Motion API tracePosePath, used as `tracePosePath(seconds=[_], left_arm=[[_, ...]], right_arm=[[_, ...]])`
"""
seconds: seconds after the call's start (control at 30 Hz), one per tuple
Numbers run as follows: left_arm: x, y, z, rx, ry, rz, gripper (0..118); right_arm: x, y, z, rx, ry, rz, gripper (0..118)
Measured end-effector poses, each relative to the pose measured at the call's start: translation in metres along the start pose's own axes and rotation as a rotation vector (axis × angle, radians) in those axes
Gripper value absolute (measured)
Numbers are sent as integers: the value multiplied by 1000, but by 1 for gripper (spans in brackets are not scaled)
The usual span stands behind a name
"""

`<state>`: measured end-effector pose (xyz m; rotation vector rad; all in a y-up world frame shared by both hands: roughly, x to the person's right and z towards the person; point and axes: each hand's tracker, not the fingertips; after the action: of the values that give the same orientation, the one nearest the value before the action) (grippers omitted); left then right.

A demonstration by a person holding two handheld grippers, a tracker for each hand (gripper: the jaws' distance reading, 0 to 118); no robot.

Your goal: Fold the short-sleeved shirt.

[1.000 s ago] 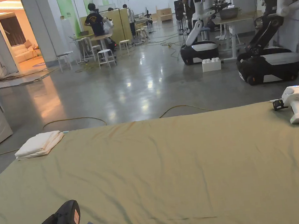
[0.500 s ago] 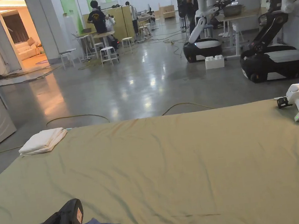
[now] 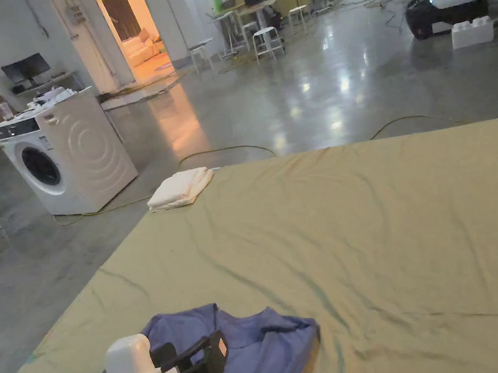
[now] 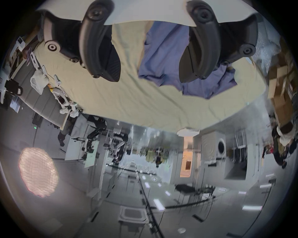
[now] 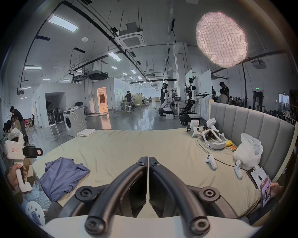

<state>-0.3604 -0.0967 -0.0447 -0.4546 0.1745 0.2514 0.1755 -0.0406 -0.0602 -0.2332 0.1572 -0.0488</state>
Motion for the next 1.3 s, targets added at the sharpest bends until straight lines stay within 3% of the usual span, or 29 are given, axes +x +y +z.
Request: tracePosePath(seconds=[0.07,0.3,0.47,0.53,0.6,0.63,0.7,0.77,0.9,0.97,1.07,1.17,1.23,1.3], left_arm=[[-18,-8,-33,-75,45,2,89],[-54,-39,-156,-346,156,-25,90],[-70,-60,-221,-511,216,-21,90],[-76,-61,-235,-523,296,-20,89],[-82,-61,-243,-562,242,36,88],[-79,-60,-242,-554,252,15,85],[-73,-58,-241,-577,259,-38,61],[-67,-56,-239,-558,225,-38,1],[-61,-59,-245,-560,261,-48,1],[-70,-46,-237,-559,226,75,1],[-61,-11,-202,-373,107,182,1],[-23,28,-186,-331,34,120,1],[18,42,-183,-292,-58,23,1],[63,48,-182,-270,-199,17,1]], right_arm=[[-3,-5,-5,-39,10,-8,2],[-12,-20,-29,-155,-1,19,2],[-8,-38,-45,-283,54,-83,2],[-9,-45,-48,-325,27,-42,2],[-10,-50,-47,-344,11,2,2],[-10,-53,-47,-347,15,3,2],[-8,-58,-48,-368,17,-3,2],[-6,-63,-48,-388,16,-25,2],[-1,-64,-45,-393,14,-71,2],[2,-60,-38,-381,18,-69,2],[9,-60,-34,-371,17,-55,2],[15,-61,-27,-374,6,-63,2],[17,-60,-16,-341,4,-84,2],[20,-58,-4,-327,2,-105,2]])
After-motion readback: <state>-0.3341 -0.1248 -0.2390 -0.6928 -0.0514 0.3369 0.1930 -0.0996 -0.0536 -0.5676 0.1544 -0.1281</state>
